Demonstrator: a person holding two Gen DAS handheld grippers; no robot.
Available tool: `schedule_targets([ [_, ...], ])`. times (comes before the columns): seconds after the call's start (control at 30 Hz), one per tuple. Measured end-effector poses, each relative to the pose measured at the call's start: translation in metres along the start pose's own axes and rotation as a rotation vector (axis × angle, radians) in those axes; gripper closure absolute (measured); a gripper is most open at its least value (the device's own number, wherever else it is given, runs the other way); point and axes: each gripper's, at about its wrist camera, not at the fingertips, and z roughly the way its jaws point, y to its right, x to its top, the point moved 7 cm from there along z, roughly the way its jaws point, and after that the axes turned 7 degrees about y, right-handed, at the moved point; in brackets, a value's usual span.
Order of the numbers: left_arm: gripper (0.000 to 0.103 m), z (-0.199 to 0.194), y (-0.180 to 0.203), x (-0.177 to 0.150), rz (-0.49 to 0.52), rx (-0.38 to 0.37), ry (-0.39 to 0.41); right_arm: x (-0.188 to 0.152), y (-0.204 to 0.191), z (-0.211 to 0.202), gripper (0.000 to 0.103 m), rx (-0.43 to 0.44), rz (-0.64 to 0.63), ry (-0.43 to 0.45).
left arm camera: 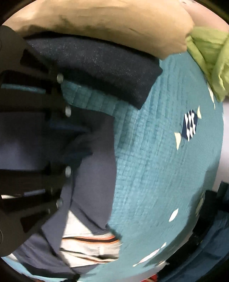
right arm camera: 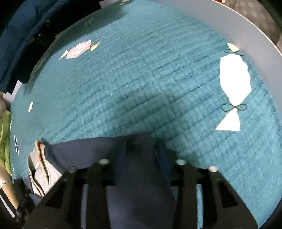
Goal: Fold large clothes
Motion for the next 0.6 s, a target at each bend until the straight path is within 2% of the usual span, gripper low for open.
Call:
schedule_targets([
  [0.13,0.095,-0.006,0.002,-0.002,0.041,0.005,0.012,-0.003,0.002,-0.003,0.095,0.019,0.010,0.012],
  [0.3,0.096,-0.013,0.007,-0.003,0.102,0.034,0.032,-0.003,0.003,-0.008,0.095,0.037,0.042,0.027],
  [0.6,0.097,-0.035,0.011,0.000,0.137,0.026,0.070,0.001,0.005,-0.039,0.096,0.090,0.055,0.074],
])
